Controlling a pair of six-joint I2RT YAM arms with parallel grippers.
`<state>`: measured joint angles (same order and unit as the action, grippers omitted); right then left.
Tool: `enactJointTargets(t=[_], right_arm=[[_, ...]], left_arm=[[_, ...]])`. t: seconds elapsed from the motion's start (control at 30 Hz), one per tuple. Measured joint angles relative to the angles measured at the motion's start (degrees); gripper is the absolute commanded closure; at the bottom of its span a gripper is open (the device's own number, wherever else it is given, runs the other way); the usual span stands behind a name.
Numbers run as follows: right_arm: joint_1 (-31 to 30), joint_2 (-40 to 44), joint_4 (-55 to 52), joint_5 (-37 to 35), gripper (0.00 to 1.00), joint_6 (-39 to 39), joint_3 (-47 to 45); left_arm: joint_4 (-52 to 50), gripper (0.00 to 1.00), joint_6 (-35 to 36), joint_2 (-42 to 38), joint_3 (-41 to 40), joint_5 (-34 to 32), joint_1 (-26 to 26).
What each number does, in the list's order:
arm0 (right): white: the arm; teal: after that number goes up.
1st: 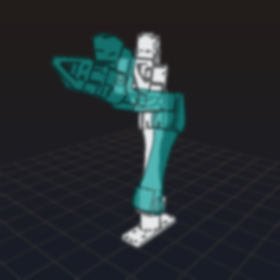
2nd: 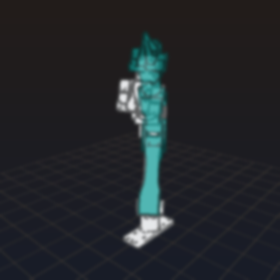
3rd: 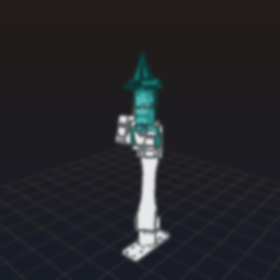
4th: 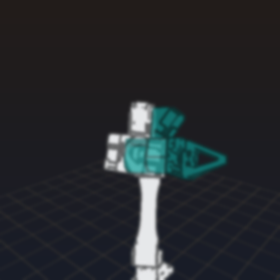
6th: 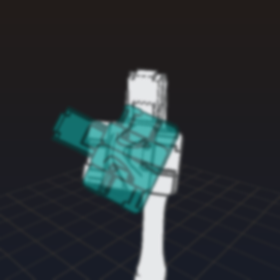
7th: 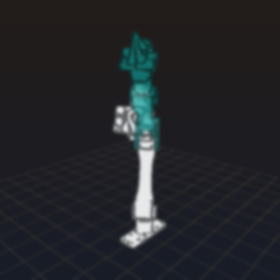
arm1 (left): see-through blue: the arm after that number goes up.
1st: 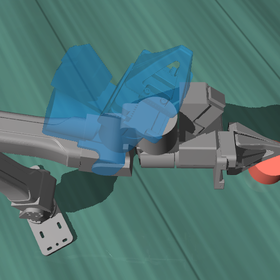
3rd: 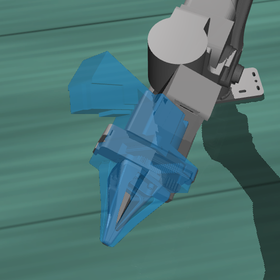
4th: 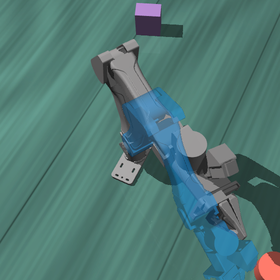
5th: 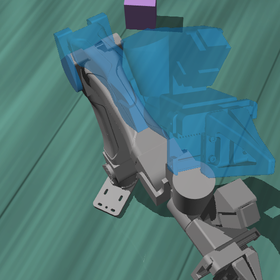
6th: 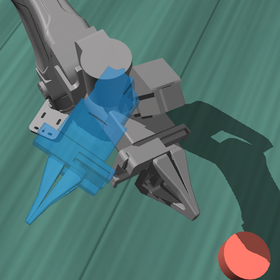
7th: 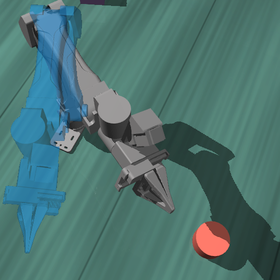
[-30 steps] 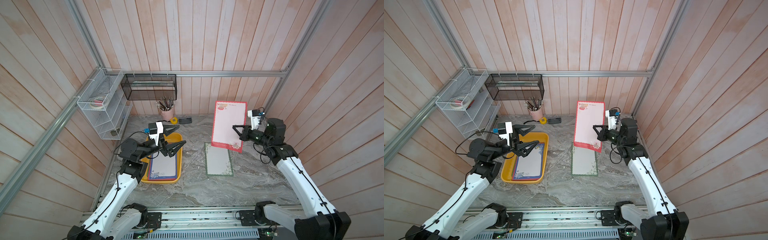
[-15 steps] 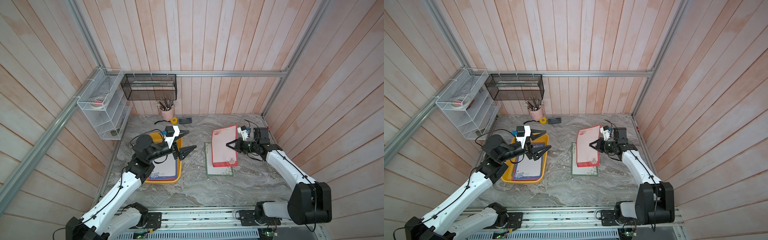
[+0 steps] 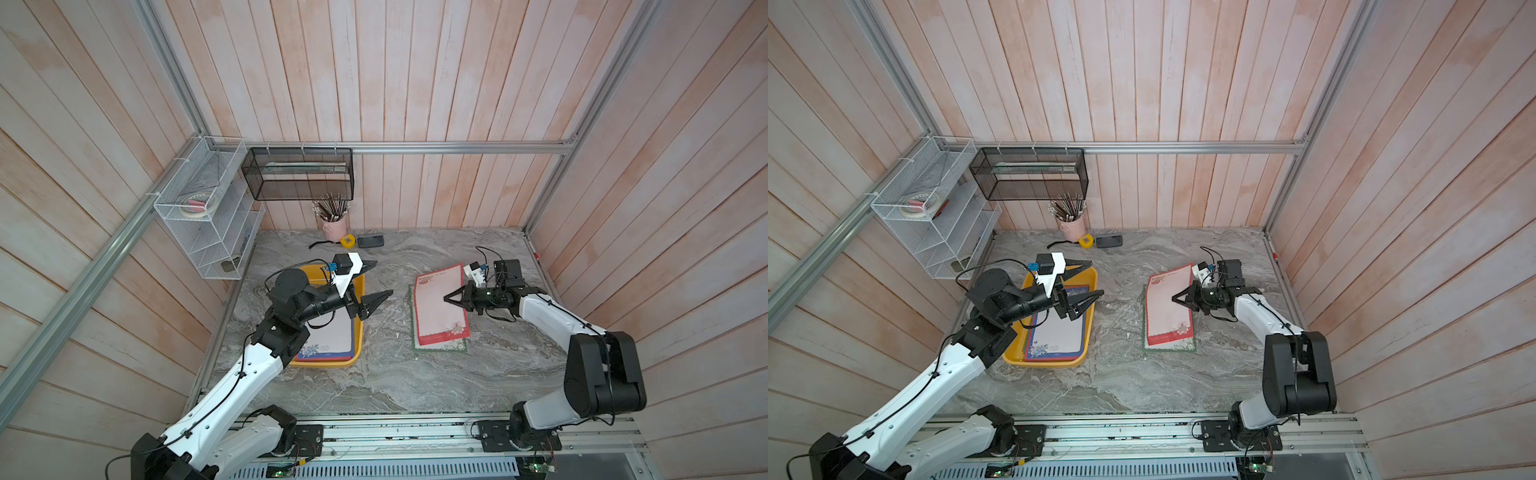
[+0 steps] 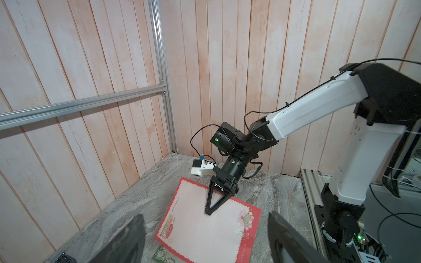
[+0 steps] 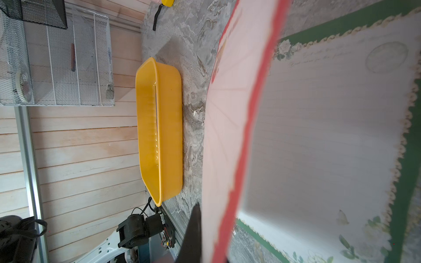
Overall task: Take out the stationery paper from the storage box
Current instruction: Place the stationery paper at the center of the board.
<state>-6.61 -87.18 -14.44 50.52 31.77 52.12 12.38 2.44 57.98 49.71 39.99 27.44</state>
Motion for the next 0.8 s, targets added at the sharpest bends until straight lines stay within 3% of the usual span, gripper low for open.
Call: enactJointTargets(t=[0.8], right_arm=[[-0.09,-8.44,0.70,1.99,0.98,-0.87,-0.02]], left_arm=[[-1.09,0.15,1.49,-0.02,0.02,-1.11,0.39]])
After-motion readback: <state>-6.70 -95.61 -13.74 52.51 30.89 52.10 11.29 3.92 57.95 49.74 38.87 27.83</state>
